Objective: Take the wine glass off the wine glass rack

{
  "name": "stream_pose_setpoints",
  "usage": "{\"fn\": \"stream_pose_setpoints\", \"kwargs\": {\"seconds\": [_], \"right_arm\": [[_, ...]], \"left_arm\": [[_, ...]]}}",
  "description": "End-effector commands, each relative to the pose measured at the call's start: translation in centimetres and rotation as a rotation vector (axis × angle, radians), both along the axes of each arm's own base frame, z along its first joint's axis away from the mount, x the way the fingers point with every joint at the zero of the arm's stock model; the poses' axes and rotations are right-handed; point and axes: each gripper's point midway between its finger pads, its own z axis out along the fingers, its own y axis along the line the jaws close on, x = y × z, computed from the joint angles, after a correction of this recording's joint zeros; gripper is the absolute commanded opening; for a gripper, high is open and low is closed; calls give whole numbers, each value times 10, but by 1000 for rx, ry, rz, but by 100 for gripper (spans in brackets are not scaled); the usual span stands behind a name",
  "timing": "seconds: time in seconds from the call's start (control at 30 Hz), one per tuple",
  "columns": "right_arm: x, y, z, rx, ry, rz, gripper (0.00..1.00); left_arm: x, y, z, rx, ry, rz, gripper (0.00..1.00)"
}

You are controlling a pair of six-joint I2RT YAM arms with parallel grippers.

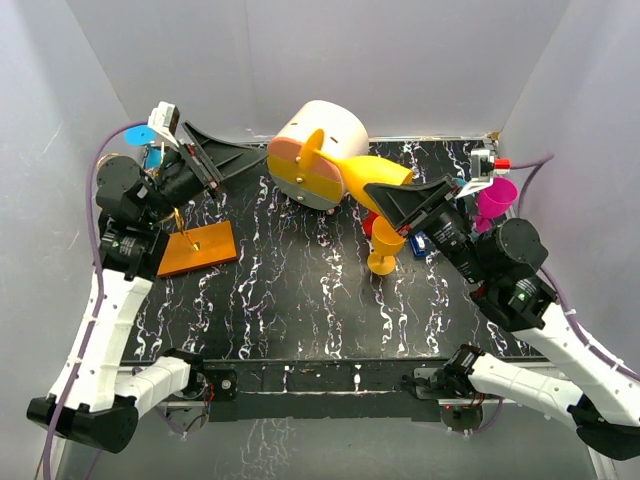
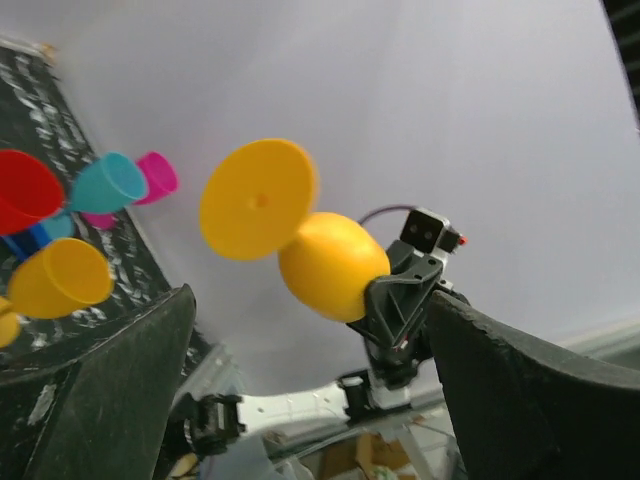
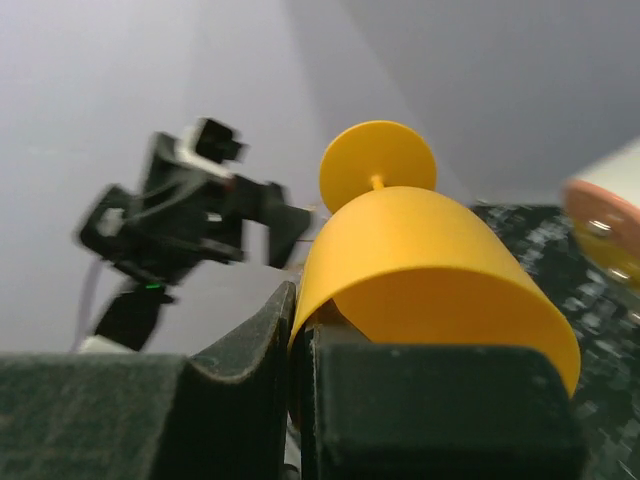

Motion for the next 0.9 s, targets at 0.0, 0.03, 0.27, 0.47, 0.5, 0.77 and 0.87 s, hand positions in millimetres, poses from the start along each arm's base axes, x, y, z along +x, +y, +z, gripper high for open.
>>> {"fn": "stream_pose_setpoints", "kwargs": {"seconds": [0.0,0.03,0.27,0.47,0.5,0.77,0.87], "right_arm": [[43,-53,-64,-235,217,-380,0],[44,-59,-74,-291,222,-409,0],[53,-108,-92,-676,160,-641,3],[80,-153,-94,-973,213,-965,0],[84,-156,-97,-1010,231,-1002,0],[103,-154,-129,-1094,393,-1114,0],[108,-157,-140,-1063,491,-1101,0]], "left_arm": [[-4,27,-16,238,-25,215,99],[-3,33,-18,267,-22,252,99],[-1,48,-23,328,-31,347,99],[1,44,-19,340,-49,328,99],[1,45,-19,349,-52,327,99],[-12,55,-25,434,-80,352,99],[-16,60,-25,478,-104,367,99]]}}
